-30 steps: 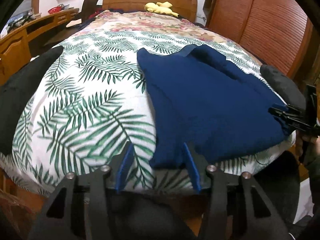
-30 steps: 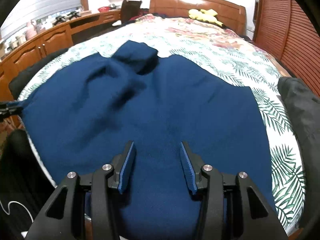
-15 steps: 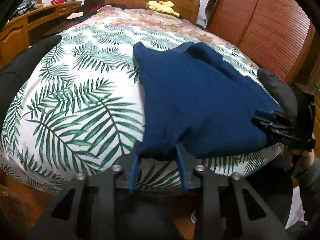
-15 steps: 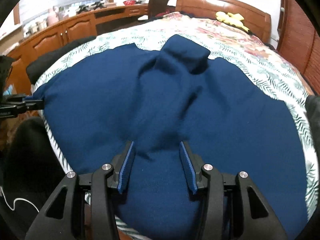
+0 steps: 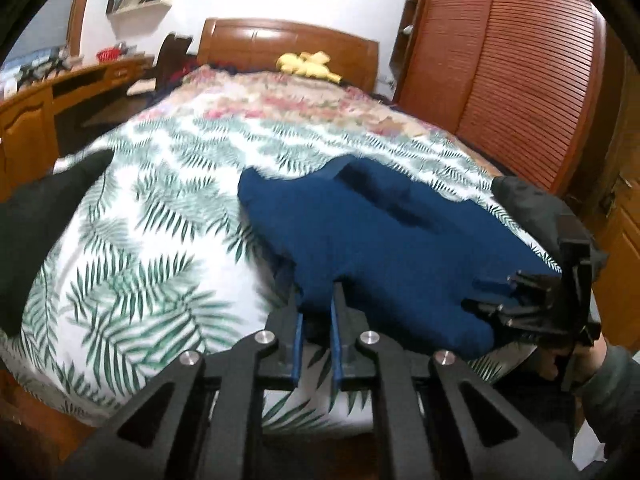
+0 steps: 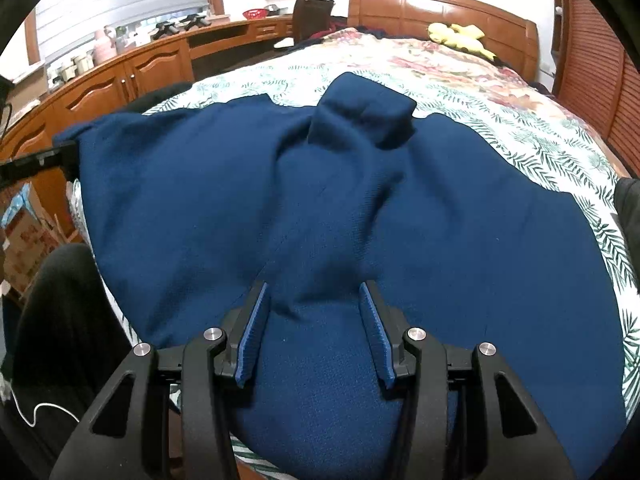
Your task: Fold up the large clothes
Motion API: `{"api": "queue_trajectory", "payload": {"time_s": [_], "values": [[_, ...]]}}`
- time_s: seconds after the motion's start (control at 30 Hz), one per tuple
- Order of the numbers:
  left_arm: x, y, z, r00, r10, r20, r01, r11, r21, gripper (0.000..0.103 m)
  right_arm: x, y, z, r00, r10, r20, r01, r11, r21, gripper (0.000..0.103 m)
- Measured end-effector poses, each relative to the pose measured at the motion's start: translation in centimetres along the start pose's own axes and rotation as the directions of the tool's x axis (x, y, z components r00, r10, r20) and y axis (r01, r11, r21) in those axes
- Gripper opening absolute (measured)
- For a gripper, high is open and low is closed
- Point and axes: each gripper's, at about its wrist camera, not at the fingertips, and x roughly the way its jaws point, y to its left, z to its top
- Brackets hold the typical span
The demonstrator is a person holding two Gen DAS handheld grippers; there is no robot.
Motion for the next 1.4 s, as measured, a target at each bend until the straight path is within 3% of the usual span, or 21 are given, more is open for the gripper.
{"api": "queue_trajectory", "payload": {"time_s": [0.23,0.43,0.7,0.83,0.97,1.1,1.4], "values": [[0.0,-4.0,3.8,0.998,-0.034,0.060,0.029,0.996,0.082,0.006,-2.3,-2.2,-0.6,0.999,-0.023,0.034,0.021,0.998,0.056,0.047],[1.8,-10.7,6.7,0.990,-0.117,0.083,0.100,0.978,0.184,0.005,-5.6,-5.6,-2.5,0.995,-0.071,0.072,0.062,0.991,0.117,0.047],[5.4,-21.3,7.8,0.967,-0.254,0.015,0.238,0.921,0.307,0.004,-10.2,-10.2,-5.2,0.985,-0.135,0.103,0.113,0.975,0.192,0.047],[7.1,-24.8,6.8,0.960,-0.273,-0.055,0.275,0.898,0.343,0.004,-11.8,-11.6,-6.0,0.981,-0.154,0.117,0.125,0.968,0.219,0.047],[7.9,-25.1,6.8,0.966,-0.241,-0.097,0.260,0.908,0.329,0.007,-12.7,-12.5,-6.4,0.980,-0.153,0.127,0.119,0.963,0.243,0.047],[7.0,-24.5,6.8,0.973,-0.215,-0.084,0.231,0.909,0.348,0.007,-13.0,-12.6,-6.0,0.980,-0.145,0.136,0.108,0.962,0.250,0.047],[5.0,-21.3,6.8,0.964,-0.254,-0.080,0.266,0.916,0.300,0.011,-14.1,-10.9,-2.6,0.970,-0.134,0.201,0.085,0.968,0.236,0.047]]}}
